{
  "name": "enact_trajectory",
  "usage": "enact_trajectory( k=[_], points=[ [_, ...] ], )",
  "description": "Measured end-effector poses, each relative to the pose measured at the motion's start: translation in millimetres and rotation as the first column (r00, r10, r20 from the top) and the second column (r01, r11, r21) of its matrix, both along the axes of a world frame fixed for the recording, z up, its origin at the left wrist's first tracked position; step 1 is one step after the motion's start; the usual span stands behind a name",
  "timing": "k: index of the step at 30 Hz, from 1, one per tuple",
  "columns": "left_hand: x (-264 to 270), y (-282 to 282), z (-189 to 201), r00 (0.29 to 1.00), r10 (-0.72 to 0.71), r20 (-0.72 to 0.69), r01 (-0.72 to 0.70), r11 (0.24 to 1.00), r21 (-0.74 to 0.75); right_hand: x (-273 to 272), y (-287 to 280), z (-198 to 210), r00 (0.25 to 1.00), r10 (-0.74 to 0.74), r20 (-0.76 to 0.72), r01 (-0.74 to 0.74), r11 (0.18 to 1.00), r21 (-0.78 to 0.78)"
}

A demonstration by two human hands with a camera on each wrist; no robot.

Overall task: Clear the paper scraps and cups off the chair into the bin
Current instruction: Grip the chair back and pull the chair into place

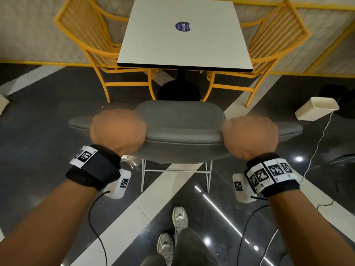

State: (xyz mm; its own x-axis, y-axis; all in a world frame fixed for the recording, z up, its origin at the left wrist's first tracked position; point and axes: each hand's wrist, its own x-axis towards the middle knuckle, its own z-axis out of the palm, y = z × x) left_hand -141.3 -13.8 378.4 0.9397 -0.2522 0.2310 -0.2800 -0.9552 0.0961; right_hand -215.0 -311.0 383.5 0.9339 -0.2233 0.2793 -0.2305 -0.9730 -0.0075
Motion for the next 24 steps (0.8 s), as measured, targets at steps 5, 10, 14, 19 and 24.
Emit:
enact_trajectory(
  k=[5, 10, 14, 19, 24],
  points=[
    [42, -14, 0, 1.000, 0.017, 0.007, -0.017, 1.000, -0.007, 47, -15, 1, 1.000, 0.013, 0.005, -0.013, 1.000, 0.002],
    [94, -26, -3, 0.999, 0.012, 0.032, -0.011, 0.999, -0.035, 102, -26, 1, 0.999, 0.024, 0.028, -0.025, 0.999, 0.020],
    [140, -36, -6, 0.997, 0.013, 0.070, -0.011, 1.000, -0.025, 147, -36, 3, 0.998, 0.037, 0.043, -0.039, 0.998, 0.051],
    [182, -43, -7, 0.997, 0.026, 0.078, -0.023, 0.999, -0.031, 191, -44, 2, 0.997, 0.058, 0.051, -0.060, 0.998, 0.035],
    [207, -46, -4, 0.997, -0.017, 0.081, 0.018, 1.000, -0.017, 213, -46, 3, 0.999, 0.039, 0.034, -0.040, 0.998, 0.040]
  ],
)
